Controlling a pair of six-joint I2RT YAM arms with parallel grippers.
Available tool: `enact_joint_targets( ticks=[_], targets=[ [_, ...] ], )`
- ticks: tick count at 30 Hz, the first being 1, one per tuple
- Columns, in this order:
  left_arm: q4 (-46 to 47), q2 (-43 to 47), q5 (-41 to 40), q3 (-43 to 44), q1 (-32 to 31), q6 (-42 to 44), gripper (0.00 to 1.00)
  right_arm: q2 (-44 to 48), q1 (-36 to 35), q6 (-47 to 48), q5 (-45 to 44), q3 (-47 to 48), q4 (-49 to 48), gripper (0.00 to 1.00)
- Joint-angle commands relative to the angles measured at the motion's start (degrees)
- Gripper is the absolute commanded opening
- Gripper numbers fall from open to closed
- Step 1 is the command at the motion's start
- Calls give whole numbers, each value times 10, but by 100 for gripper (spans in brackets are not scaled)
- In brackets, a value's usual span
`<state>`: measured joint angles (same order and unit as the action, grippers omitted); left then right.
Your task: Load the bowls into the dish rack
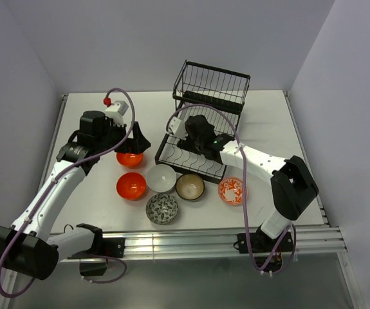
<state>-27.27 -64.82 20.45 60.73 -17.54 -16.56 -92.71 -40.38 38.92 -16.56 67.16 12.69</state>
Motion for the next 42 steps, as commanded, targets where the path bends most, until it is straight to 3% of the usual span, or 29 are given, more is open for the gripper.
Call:
enact_joint_targets(
  ticks=[1, 11, 42],
  targets=[
    [18, 20, -7, 1, 4, 13, 99, -1, -5, 75, -38, -8, -85, 0],
    [22, 28, -16, -8, 10, 23, 100, -35, -4, 193, -96, -65, -206, 0],
    [37, 32, -19, -31, 30, 34, 100, -165, 68, 333, -137, -61, -385, 0]
  ],
)
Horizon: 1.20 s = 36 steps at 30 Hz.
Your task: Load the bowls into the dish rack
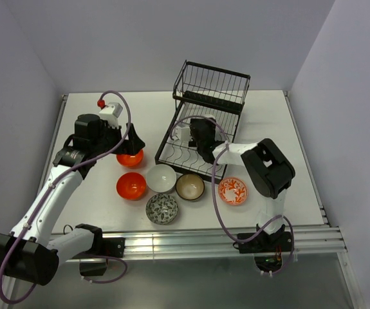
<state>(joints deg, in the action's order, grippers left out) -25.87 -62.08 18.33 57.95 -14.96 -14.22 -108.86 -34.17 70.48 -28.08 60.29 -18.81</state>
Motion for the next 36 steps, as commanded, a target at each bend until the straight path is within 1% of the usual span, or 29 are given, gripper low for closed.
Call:
enact_joint_targets(
  ticks=[1, 6, 11, 14, 16, 18, 20, 21, 23, 24, 27, 29, 31, 32, 36],
  targets=[
    [24, 5, 1, -5, 5, 10, 100, -11, 8, 19, -21, 15, -69, 0],
    [27, 0, 3, -5, 5, 9, 100, -31, 23, 26, -17, 31, -64, 0],
    [28, -1, 4, -5, 6, 9, 100, -34, 31, 20, -10, 38, -38, 8],
    [29, -1, 4, -7, 7, 9, 100, -33, 37, 12, -4, 47, -6, 15],
    [28, -1, 6, -6, 8, 9, 99, -33, 43, 12, -1, 52, 1, 22],
    [28, -3, 6, -7, 8, 10, 99, -38, 47, 14, -3, 56, 14, 26],
    [27, -4, 5, -6, 9, 12, 100, -40, 52, 18, -3, 57, 22, 27],
    [27, -5, 5, -6, 9, 13, 99, -41, 53, 19, -4, 57, 25, 30],
    [25, -6, 5, -4, 10, 16, 100, -41, 55, 19, -6, 59, 37, 33],
    [24, -7, 4, -3, 10, 16, 99, -38, 55, 19, -3, 59, 42, 39],
    [23, -8, 5, 0, 12, 17, 99, -35, 56, 12, 3, 64, 66, 50],
    [23, -11, 4, 1, 12, 17, 99, -32, 56, 5, 12, 74, 96, 55],
    [20, -11, 4, 4, 12, 18, 100, -29, 56, -2, 17, 81, 122, 57],
    [20, -11, 4, 6, 13, 18, 100, -28, 56, -4, 20, 84, 128, 62],
    [17, -8, 3, 6, 13, 21, 100, -22, 57, -11, 35, 98, 169, 77]
  ],
)
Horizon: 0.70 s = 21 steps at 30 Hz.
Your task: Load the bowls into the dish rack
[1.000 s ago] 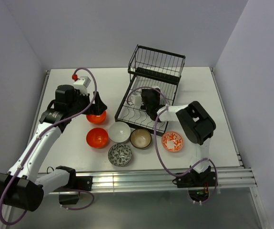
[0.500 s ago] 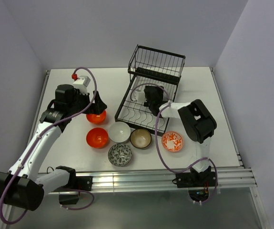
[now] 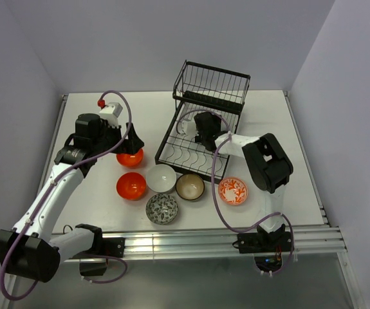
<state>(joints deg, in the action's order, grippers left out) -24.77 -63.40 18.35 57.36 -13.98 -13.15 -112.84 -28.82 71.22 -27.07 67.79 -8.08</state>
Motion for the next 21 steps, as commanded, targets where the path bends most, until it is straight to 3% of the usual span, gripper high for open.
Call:
enact_joint_targets(
  ticks=[1, 5, 21],
  targets=[
    [6, 5, 2, 12, 4, 9, 100, 18, 3, -19, 26, 25, 68, 79],
    [6, 6, 3, 12, 4, 9, 100, 18, 3, -15, 25, 27, 76, 87],
    [5, -6, 10, 18, 7, 7, 100, 2, 25, -28, 21, 58, 140, 90]
  ],
)
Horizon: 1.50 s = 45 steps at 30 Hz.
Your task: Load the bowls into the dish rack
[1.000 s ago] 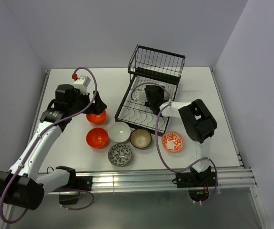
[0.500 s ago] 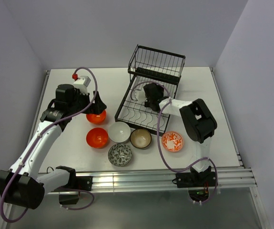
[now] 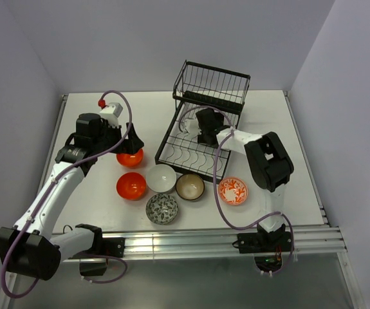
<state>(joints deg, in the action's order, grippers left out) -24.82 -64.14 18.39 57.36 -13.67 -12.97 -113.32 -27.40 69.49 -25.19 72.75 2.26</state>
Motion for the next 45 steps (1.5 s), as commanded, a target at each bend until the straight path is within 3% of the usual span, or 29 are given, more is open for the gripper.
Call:
enact_joint_targets(
  ticks=[1, 5, 6, 19, 28, 33, 45],
  targets=[
    [6, 3, 9, 15, 5, 5, 100, 13, 6, -10, 3, 0, 31, 91],
    [7, 8, 11, 9, 5, 5, 99, 41, -10, -13, 1, -47, 19, 93],
    [7, 8, 12, 9, 5, 5, 99, 43, -13, -14, 1, -52, 19, 100],
    [11, 9, 16, 6, 5, 2, 100, 71, -34, -42, 19, -55, 64, 100],
    [10, 6, 19, 6, 6, 2, 99, 23, -5, -51, 0, -1, 89, 100],
    [10, 17, 18, -1, 6, 5, 99, 70, -29, -64, 10, -31, 111, 100],
    [8, 26, 22, -3, 6, 5, 100, 89, -51, -101, 37, -18, 160, 100]
  ],
)
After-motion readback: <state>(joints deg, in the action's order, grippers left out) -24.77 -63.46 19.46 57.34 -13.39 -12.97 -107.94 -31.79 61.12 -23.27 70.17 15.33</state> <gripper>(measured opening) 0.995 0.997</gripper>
